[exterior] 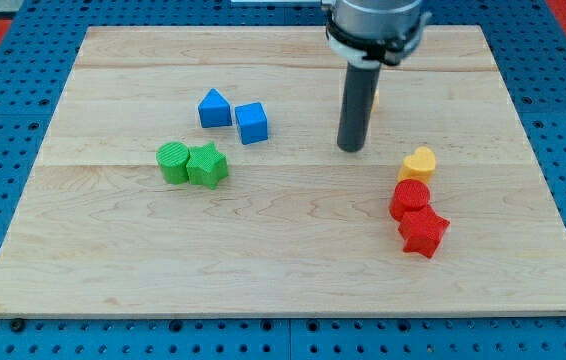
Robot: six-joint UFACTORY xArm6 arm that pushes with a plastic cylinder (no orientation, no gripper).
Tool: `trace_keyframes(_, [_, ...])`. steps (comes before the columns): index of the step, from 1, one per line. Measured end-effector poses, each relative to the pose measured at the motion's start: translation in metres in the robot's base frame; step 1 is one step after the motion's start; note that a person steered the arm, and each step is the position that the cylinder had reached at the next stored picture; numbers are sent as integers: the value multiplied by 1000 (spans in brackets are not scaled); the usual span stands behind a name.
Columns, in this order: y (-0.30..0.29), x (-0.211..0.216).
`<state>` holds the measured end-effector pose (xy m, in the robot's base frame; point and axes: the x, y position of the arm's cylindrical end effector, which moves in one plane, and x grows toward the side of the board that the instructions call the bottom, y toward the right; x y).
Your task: Move yellow hexagon towards yellow heart
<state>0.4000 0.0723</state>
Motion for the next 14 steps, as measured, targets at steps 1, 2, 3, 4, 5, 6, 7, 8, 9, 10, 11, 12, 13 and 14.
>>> trace_keyframes(1, [-21,-36])
trace_keyframes(2, [-37,-63])
trace_keyframes(3, [-5,-70])
trace_keyframes(4, [31,-70])
trace_keyframes(5, [41,-70])
trace_keyframes(6, [40,-69])
trace_keyframes(7, [40,-55])
trace_keyframes(8, [40,-41])
trace_keyframes(9, [27,-60])
trace_keyframes(10, [41,-83])
trace_keyframes(11, [60,-68])
trace_keyframes(12, [59,-52])
trace_keyframes(13, [51,-42])
trace_keyframes(14, [55,-38])
